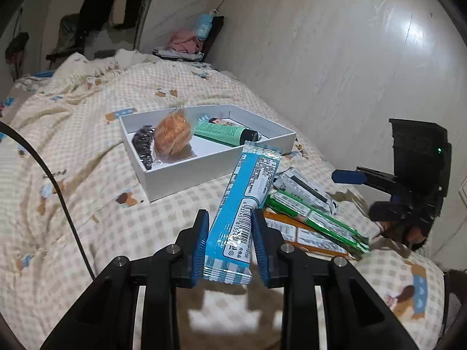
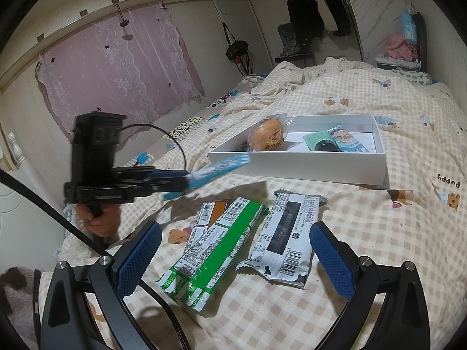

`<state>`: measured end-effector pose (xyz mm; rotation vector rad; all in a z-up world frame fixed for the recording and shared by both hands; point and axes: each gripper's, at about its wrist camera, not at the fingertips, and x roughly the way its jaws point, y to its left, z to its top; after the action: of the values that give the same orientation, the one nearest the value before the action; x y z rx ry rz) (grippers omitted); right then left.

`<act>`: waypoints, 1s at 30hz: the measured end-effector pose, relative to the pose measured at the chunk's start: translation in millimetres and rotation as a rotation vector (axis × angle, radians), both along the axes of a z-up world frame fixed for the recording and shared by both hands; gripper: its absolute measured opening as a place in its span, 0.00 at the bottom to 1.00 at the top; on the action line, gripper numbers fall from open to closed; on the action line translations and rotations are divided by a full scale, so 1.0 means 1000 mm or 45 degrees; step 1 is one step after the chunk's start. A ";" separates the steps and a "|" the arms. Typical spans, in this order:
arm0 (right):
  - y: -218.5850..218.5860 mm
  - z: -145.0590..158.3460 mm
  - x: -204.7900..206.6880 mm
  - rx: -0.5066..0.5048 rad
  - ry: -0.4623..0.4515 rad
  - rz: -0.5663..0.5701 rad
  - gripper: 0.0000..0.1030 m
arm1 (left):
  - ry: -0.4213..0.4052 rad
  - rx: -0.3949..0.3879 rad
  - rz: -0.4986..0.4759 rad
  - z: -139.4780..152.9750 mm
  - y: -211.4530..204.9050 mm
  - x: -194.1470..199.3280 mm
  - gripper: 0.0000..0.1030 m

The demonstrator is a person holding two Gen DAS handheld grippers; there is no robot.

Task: Organize objects
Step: 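Close the left gripper on the blue snack bar packet and lift it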

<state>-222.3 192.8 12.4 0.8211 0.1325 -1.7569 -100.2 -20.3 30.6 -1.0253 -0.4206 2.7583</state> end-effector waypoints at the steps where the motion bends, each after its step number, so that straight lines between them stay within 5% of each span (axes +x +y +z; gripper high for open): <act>1: 0.000 0.000 0.000 0.000 0.000 0.000 0.99 | 0.012 -0.015 0.024 0.003 0.003 0.006 0.32; 5: 0.000 0.000 0.000 0.000 0.001 0.000 0.99 | 0.026 -0.167 0.134 0.001 0.017 0.020 0.32; 11: -0.002 -0.002 0.000 0.002 0.001 0.002 0.99 | -0.103 -0.320 0.243 -0.023 0.025 0.019 0.31; 16: -0.002 -0.002 0.000 0.002 -0.002 0.004 0.99 | -0.105 -0.305 0.209 -0.027 0.025 0.020 0.32; 30: -0.001 -0.002 0.001 0.006 -0.009 0.007 0.99 | -0.101 -0.026 0.024 -0.036 0.005 0.015 0.49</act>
<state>-221.6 191.7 10.0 0.8292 0.1339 -1.7492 -85.4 -15.0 -5.8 -1.1446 -0.4160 2.7512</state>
